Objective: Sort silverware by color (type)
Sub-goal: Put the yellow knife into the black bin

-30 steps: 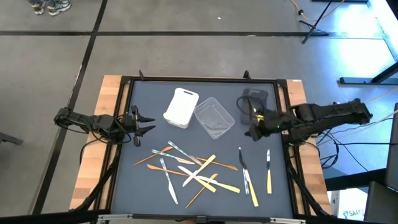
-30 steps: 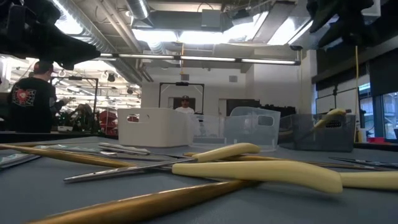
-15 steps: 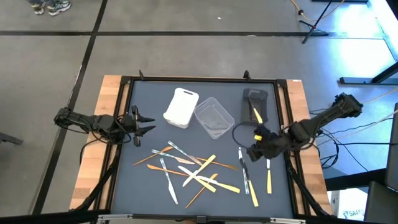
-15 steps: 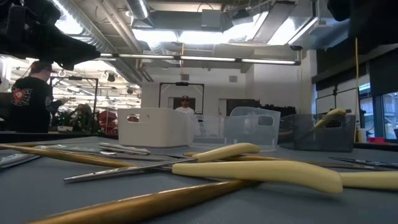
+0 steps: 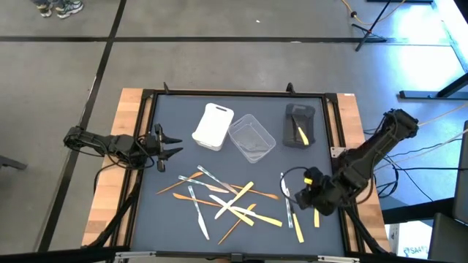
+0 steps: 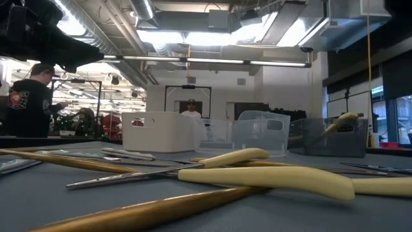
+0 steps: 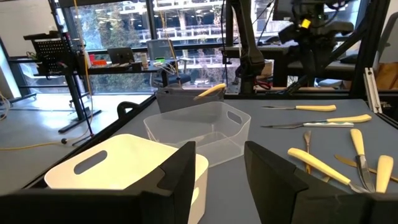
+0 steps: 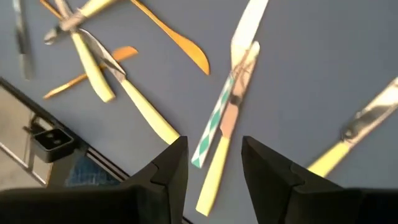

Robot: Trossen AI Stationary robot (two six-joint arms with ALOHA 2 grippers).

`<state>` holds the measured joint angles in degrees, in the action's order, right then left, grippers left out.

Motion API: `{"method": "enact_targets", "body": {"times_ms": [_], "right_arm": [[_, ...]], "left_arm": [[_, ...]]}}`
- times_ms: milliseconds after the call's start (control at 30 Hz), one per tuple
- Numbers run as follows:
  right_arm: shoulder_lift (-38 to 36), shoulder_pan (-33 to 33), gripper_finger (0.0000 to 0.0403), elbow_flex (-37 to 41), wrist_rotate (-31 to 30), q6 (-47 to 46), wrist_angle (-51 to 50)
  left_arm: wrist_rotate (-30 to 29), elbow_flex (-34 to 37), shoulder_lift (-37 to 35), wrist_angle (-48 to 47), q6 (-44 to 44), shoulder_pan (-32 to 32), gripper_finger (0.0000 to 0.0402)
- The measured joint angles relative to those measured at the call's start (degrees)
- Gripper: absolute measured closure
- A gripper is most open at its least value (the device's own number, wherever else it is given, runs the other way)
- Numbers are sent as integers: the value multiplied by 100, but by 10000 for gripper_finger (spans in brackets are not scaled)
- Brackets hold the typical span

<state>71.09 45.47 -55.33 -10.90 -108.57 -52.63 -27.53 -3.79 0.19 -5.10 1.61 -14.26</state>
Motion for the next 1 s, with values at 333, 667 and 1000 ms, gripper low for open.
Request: {"method": "enact_targets", "body": {"times_ms": [333, 667, 1000], "right_arm": [[715, 662, 267, 0, 724, -1255, -14], [1378, 979, 267, 0, 1163, -1881, -54], [1974, 969, 267, 0, 1650, -1872, -72]], "left_arm": [[0, 0, 0, 0, 0, -2, 270], [0, 0, 0, 0, 2, -1, 270], [0, 0, 0, 0, 2, -1, 270]]}}
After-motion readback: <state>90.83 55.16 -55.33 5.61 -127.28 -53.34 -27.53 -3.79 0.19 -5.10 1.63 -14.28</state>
